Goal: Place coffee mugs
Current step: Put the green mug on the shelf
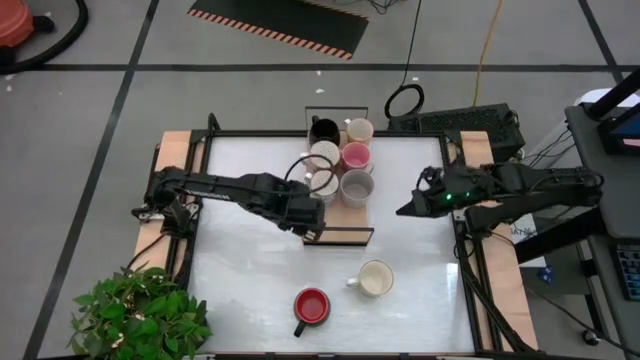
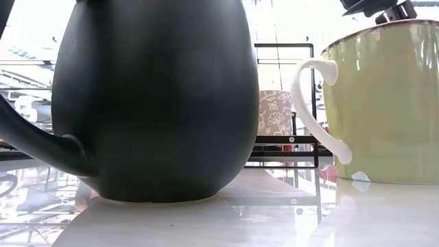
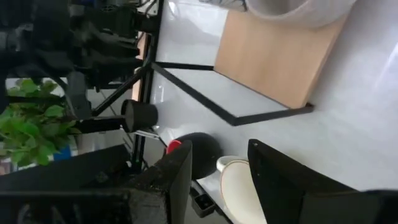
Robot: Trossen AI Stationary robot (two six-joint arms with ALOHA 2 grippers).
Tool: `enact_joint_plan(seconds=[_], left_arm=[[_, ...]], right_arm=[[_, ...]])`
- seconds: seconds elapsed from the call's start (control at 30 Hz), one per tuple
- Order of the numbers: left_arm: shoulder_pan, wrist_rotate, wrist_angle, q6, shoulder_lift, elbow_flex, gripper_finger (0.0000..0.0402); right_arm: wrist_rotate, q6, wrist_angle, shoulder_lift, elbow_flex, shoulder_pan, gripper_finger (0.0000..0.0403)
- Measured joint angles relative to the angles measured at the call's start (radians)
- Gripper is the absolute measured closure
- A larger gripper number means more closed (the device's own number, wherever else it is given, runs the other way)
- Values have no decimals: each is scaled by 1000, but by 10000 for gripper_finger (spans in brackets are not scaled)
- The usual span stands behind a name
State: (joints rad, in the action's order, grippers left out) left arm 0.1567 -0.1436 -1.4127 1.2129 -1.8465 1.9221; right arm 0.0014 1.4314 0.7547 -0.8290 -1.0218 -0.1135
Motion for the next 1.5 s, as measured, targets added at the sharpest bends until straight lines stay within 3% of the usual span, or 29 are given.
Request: enact_joint_plan(seconds=[0.4,0.7,0.87,1.2,1.37,1.5], left_arm=[[105,-47,-13,38,0,0,284],[138,-85,-19,25,0,0,284],[126,-97,-32,41,0,0,284],[113,-84,-31,134,0,0,284],[109,-83,-31,142,0,0,284],[97,-82,-30,144,0,0,284]], right_arm=[[55,95,-49,-215,0,-208,252],[135,218,-49,-252,0,-310,252],[128,202,-45,-243,0,-332,252],[103,22,-8,-243,0,-345,252],[158,70,19,-247,0,-343,252],[89,96,67,-247,0,-338,239]])
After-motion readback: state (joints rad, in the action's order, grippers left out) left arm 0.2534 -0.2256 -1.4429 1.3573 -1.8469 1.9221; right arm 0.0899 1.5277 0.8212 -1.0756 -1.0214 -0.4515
